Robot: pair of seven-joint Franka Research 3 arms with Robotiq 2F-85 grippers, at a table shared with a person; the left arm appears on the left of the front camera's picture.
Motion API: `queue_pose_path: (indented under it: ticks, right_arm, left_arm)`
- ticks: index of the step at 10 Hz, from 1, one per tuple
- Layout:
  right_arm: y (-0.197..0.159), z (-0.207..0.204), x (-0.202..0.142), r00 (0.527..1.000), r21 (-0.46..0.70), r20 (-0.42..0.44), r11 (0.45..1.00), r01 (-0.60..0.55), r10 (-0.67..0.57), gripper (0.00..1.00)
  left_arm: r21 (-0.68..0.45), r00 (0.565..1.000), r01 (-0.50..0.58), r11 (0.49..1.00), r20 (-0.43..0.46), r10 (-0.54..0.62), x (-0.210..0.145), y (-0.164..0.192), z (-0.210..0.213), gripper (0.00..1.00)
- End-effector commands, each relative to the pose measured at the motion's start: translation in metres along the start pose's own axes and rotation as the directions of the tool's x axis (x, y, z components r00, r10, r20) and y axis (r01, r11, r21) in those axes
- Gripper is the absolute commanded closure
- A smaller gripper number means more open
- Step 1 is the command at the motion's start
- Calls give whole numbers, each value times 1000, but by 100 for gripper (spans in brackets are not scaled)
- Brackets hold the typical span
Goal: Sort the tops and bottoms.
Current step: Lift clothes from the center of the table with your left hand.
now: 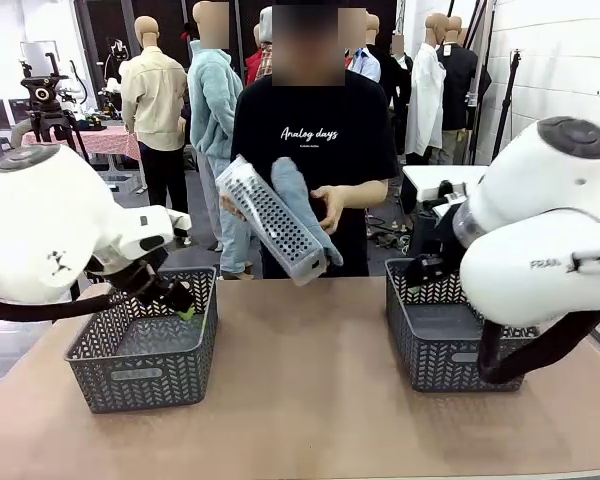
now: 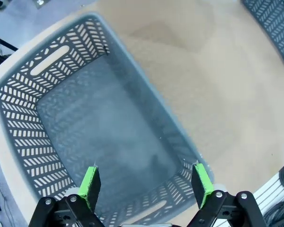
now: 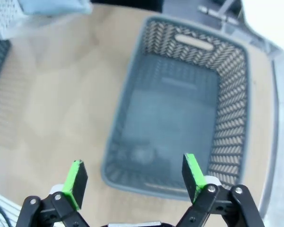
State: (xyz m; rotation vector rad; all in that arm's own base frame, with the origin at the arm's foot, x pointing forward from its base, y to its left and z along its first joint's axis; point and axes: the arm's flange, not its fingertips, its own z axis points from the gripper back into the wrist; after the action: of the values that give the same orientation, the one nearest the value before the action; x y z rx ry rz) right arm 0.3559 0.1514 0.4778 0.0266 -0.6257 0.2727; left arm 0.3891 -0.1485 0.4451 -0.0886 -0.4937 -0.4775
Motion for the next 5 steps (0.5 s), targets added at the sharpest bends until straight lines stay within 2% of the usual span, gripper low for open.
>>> queue_pose_path:
  ticks: [1,3,5]
  right_arm:
    - [-23,8,-25,999,-21,-40,999,36,-37,0]
    - [-40,10,-29,997,-29,-24,997,78,-78,0]
    - [-40,5,-30,996,-15,-42,997,75,-75,0]
  left_arm:
    - [-113,1000,-23,993,9,24,-12,30,20,0]
    - [-132,998,-21,991,59,29,-17,54,37,0]
    - [-146,996,-6,989,85,18,-18,59,48,0]
